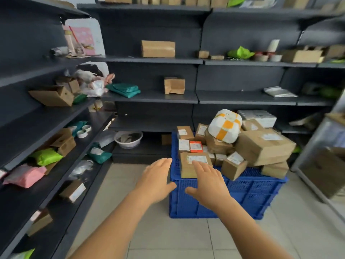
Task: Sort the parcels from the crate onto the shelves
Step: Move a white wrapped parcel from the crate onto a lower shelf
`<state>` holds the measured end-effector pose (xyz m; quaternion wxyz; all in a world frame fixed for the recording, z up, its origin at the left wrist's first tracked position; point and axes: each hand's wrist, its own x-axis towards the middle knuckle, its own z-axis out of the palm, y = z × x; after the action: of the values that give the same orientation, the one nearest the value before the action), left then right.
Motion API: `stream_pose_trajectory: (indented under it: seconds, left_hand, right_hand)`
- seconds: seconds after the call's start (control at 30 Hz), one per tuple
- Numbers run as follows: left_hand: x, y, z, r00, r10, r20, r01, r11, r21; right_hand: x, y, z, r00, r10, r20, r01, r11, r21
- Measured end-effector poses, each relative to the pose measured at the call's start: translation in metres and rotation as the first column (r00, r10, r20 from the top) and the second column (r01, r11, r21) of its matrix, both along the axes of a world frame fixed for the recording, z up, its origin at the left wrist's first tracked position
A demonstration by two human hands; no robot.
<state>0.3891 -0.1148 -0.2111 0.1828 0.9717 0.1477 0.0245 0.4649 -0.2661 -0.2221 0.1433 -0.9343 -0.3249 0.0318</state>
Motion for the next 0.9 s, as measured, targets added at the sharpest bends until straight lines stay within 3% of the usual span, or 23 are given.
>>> stream_pose_trajectory:
  seconds: [0.43, 0.9]
  left_hand:
    - [0.221, 0.018, -0.02, 0.964, -0.267, -0.004, 0.267, 0.964, -0.005]
    - [0.454, 0.001, -0.056, 0.967, -0.242, -0.078, 0.236, 0.968, -0.081]
  right_hand:
    - [0.187, 0.0, -0.008, 0.963, -0.269, -0.021, 0.269, 0.963, -0.013]
    - [0.416, -0.033, -0.042, 0.929, -0.329, -0.172, 0.34, 0.939, 0.043]
